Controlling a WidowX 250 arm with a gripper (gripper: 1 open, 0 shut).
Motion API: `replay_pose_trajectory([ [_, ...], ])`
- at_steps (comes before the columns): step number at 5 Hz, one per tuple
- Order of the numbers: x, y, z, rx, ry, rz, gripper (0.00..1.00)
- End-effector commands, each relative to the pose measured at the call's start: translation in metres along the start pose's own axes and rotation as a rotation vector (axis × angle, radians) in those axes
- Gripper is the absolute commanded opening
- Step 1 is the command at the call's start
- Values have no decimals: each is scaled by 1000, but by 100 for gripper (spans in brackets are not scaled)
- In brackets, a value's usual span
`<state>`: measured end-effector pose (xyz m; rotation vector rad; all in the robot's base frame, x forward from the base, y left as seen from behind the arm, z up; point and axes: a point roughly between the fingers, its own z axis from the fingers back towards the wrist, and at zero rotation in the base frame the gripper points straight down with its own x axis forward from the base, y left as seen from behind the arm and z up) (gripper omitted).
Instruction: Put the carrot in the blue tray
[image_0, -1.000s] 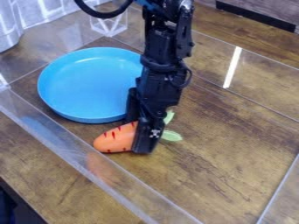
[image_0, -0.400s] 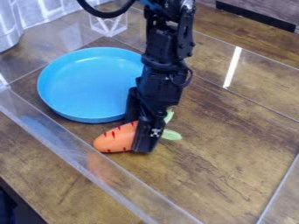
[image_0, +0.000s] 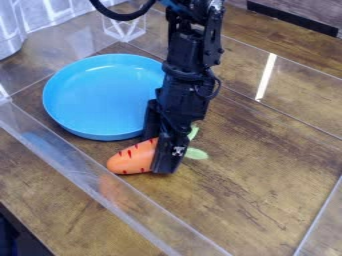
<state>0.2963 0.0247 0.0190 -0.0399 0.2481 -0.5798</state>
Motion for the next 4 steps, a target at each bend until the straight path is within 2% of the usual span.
replay_pose_trajectory([
  [1,-14,14,-5,-17,13,55,100],
  [2,-15,14,-6,-22,15,57,0],
  [3,-16,13,-6,-25,9,52,0],
  [4,-17,16,-6,-30,16,58,100],
])
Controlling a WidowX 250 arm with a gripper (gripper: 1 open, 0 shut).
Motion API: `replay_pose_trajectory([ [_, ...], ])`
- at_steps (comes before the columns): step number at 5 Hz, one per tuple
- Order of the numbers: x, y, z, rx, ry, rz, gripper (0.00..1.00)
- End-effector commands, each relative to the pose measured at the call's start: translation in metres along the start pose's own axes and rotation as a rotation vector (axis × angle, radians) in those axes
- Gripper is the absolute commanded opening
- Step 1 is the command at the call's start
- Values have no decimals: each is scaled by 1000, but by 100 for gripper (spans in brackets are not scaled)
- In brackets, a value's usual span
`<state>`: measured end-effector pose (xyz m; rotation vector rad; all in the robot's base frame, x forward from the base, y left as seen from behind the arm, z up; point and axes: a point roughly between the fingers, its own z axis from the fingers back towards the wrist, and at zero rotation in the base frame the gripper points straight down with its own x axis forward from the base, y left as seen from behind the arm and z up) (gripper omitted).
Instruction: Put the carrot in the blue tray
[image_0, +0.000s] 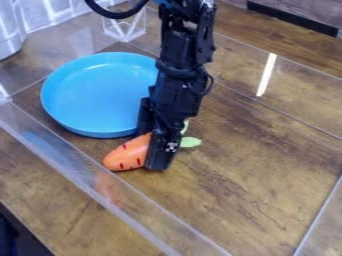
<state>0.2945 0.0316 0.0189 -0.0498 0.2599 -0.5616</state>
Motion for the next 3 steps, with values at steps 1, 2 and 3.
replay_pose_trajectory([
  [1,-13,15,-5,-21,17,49,100],
  [2,-14,18,-5,-27,25,55,100],
  [3,-15,22,-5,-33,32,63,100],
])
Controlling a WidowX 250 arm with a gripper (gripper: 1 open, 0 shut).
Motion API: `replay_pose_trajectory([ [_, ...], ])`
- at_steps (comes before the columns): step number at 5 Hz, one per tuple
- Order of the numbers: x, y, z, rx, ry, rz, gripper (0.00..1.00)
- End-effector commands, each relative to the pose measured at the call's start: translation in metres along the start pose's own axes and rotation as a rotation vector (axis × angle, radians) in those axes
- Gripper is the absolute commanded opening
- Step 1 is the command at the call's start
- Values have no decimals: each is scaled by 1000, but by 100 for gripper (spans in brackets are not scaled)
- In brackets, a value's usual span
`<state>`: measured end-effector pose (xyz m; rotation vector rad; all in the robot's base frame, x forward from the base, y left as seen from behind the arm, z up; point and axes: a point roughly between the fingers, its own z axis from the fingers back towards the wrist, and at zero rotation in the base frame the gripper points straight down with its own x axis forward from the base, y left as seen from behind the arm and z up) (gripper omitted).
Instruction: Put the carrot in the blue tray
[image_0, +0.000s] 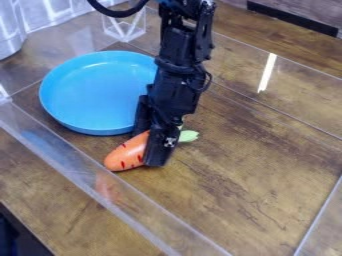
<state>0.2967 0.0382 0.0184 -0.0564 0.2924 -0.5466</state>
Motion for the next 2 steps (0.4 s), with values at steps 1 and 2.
replay_pose_trajectory([
  [1,-15,19,-5,-23,11,55,100],
  [2,-17,22,-5,-31,17,64,100],
])
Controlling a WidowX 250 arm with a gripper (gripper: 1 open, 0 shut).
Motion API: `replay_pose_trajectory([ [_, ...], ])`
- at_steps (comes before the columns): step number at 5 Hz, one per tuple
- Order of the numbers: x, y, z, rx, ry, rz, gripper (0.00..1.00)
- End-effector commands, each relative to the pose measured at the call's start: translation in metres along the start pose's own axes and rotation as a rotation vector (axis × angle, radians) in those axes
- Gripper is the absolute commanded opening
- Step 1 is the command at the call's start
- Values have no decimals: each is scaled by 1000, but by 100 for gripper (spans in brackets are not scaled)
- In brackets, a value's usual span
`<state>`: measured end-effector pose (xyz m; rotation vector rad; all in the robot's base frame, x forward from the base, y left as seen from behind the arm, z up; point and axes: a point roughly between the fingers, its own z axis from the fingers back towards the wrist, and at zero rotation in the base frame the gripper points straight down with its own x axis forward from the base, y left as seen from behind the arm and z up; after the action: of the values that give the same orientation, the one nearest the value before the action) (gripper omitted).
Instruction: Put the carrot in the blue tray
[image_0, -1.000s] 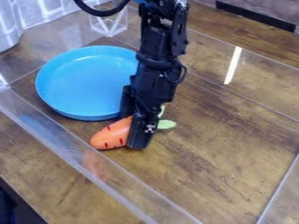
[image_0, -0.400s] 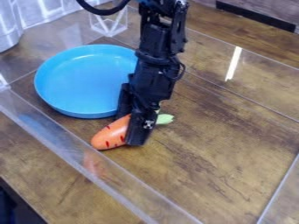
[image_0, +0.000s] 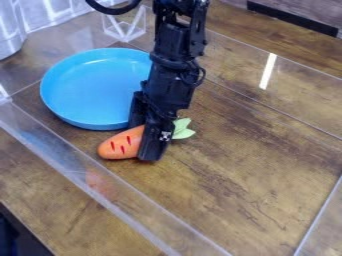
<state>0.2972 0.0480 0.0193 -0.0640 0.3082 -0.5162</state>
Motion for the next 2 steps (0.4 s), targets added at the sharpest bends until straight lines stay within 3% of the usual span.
replay_pose_trajectory([
  [1,-11,16,-6,-23,11,40,100],
  [2,-12,18,-6,-30,17,44,100],
])
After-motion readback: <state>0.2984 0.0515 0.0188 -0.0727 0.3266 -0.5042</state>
